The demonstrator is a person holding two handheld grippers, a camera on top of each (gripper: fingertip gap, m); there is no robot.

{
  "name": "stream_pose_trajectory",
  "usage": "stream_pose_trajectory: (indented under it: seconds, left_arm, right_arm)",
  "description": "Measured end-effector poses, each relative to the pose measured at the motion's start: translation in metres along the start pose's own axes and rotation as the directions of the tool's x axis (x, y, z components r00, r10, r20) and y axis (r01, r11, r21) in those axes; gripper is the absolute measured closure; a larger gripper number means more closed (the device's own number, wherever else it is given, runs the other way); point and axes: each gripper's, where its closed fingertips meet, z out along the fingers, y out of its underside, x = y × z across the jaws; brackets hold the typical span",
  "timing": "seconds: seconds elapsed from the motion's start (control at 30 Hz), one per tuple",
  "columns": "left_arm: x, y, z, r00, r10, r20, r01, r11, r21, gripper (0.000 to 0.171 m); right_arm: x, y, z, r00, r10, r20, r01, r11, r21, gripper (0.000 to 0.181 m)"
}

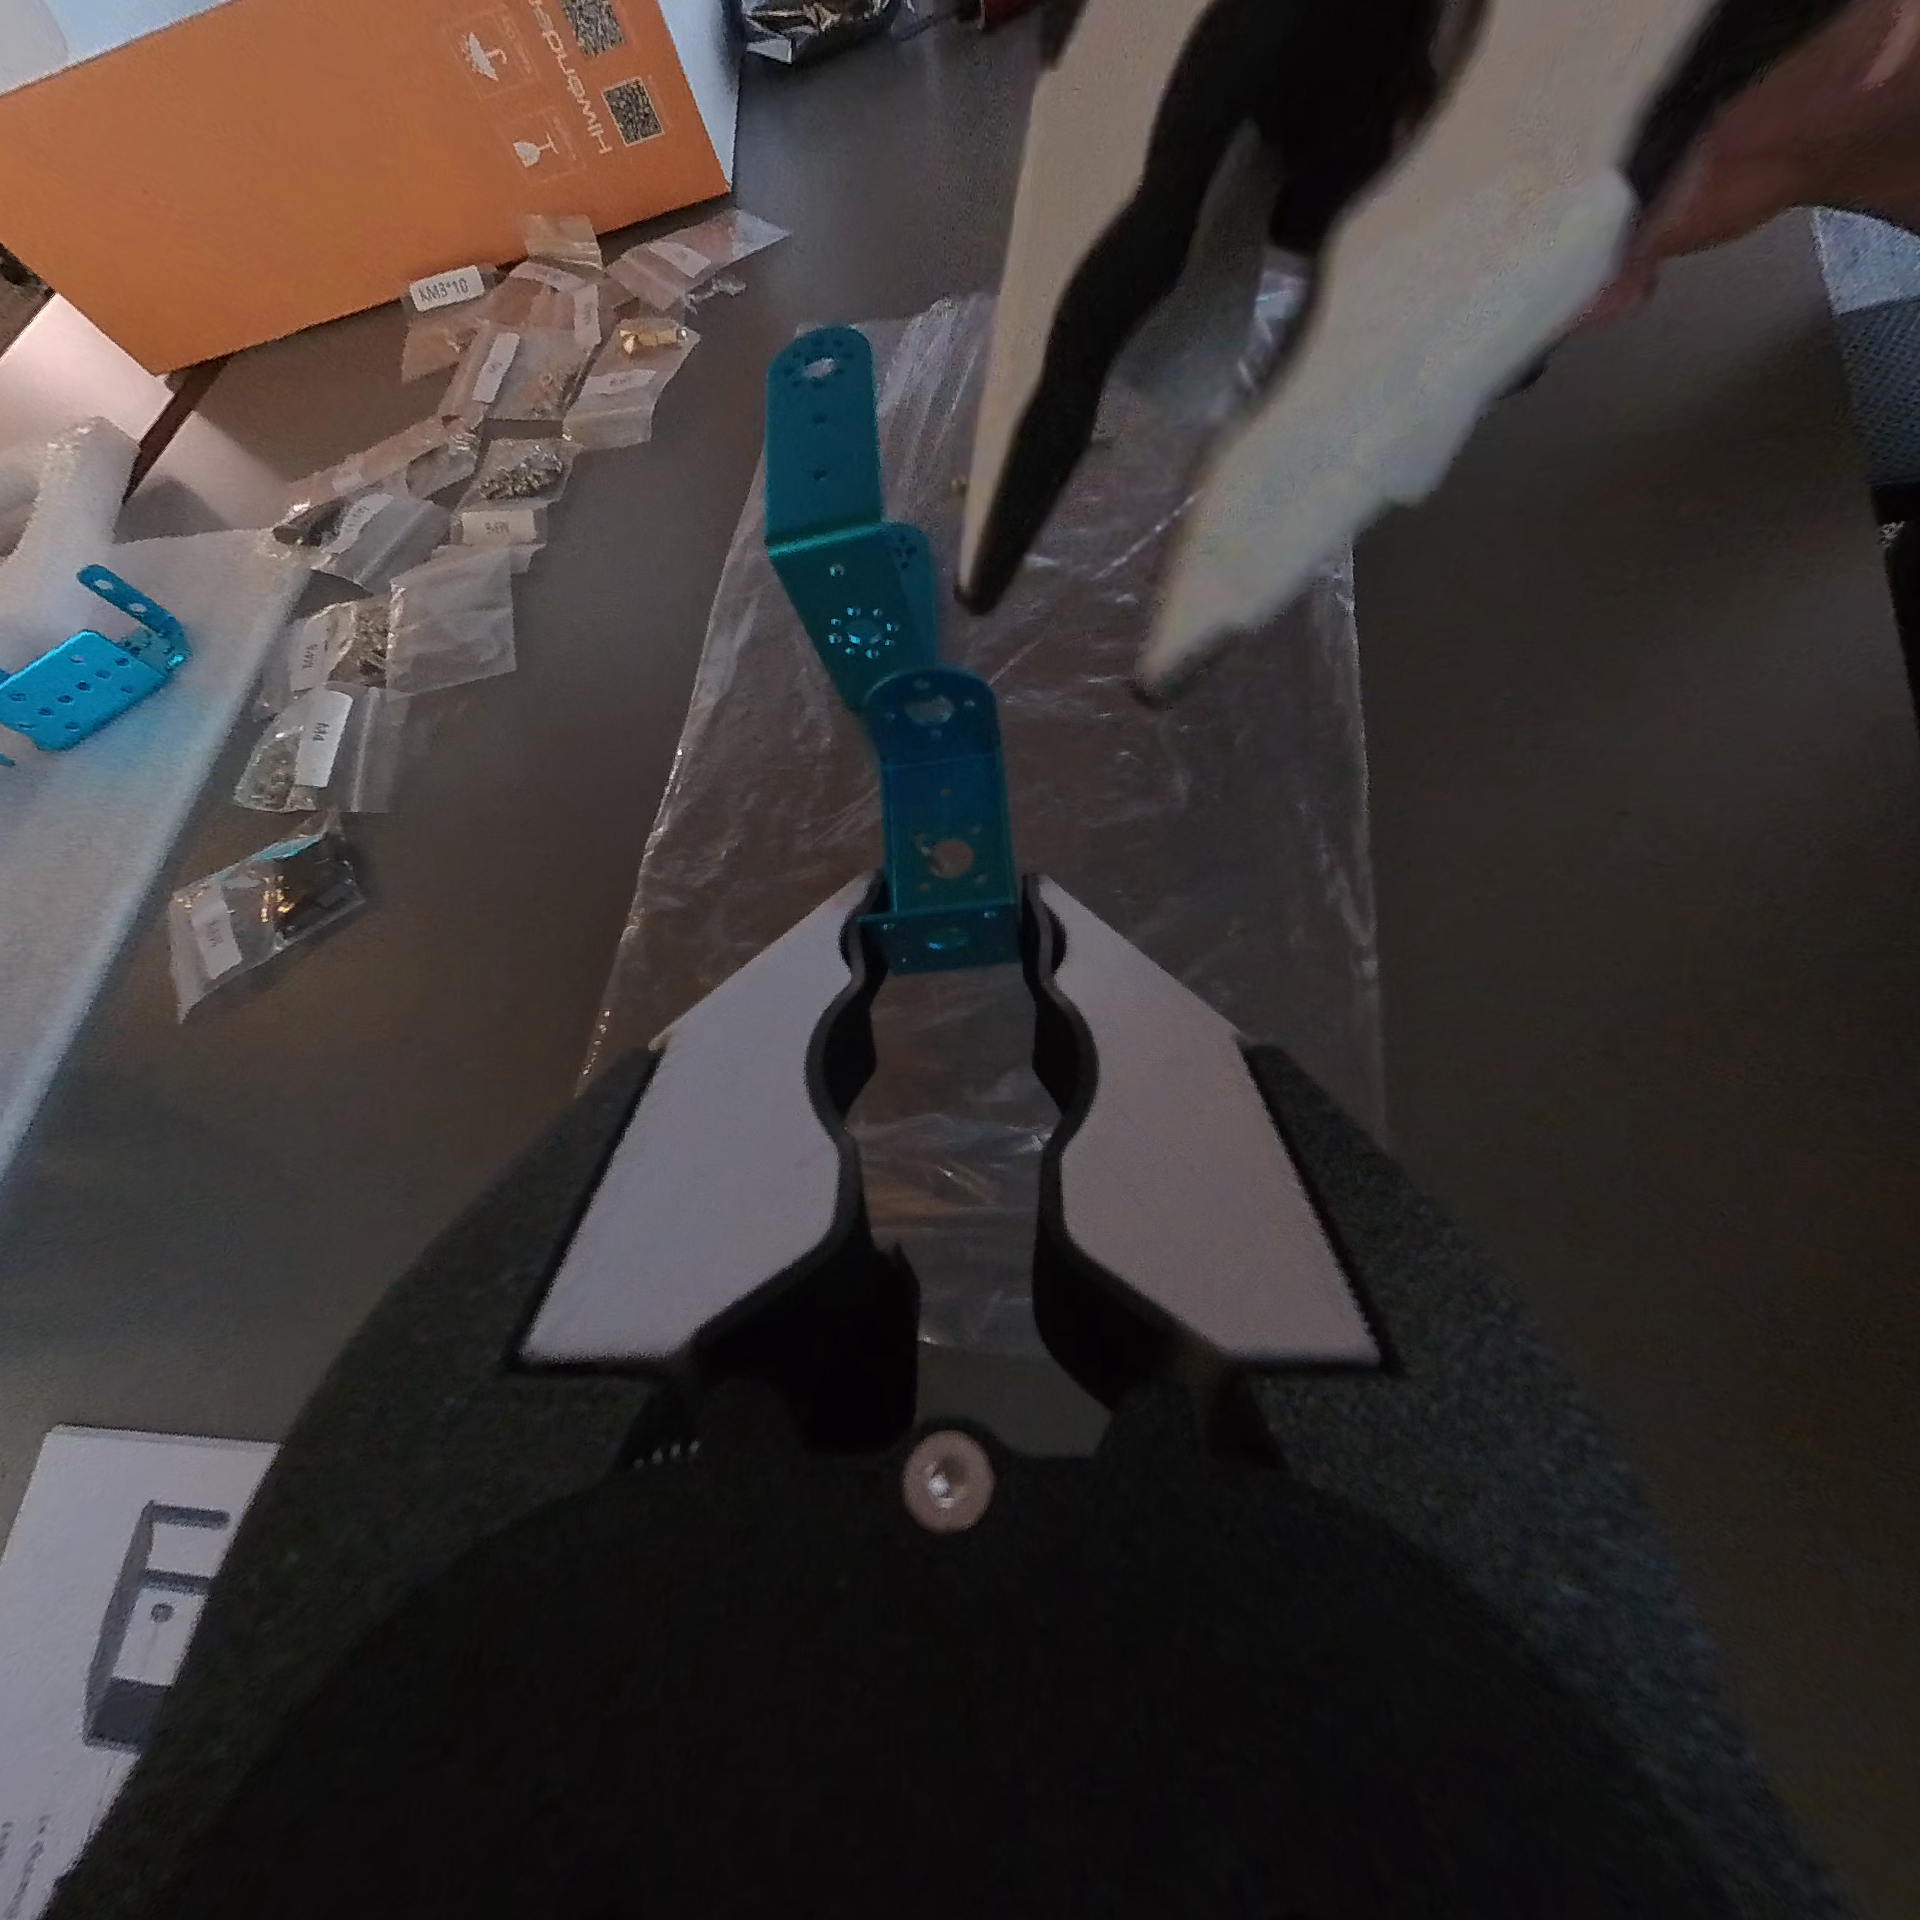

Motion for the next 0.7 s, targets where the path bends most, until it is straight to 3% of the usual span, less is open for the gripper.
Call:
stream_pose_trajectory:
  seconds: [0.03,0.17,0.23,0.37,0.53,0.7]
  left_arm:
    - [-0.001,0.000,0.000,1.000,0.000,0.002,0.000,1.000,-0.001,0.147]
    - [-0.004,0.003,0.000,0.999,0.025,0.029,-0.025,1.000,-0.011,0.147]
    - [-0.006,0.004,0.001,0.998,0.048,0.048,-0.047,0.999,-0.021,0.147]
    - [-0.007,0.005,0.000,0.994,0.088,0.069,-0.086,0.996,-0.036,0.147]
    - [-0.029,-0.001,-0.013,0.995,-0.057,0.081,0.055,0.998,0.024,0.147]
    - [-0.069,0.000,-0.032,0.971,-0.165,0.174,0.154,0.985,0.076,0.147]
  right_arm:
    - [-0.006,0.006,0.004,1.000,-0.006,0.021,0.006,1.000,-0.029,0.145]
    - [0.005,0.006,0.005,0.991,-0.095,-0.098,0.094,0.995,-0.017,0.140]
    - [0.001,0.002,0.003,0.995,-0.092,-0.049,0.092,0.996,-0.011,0.139]
    - [0.003,0.001,0.001,0.966,-0.230,-0.116,0.224,0.972,-0.065,0.138]
    - [0.012,0.031,0.013,0.990,-0.133,-0.045,0.122,0.972,-0.203,0.147]
    - [0.013,0.045,0.045,0.989,-0.139,-0.041,0.119,0.940,-0.320,0.154]
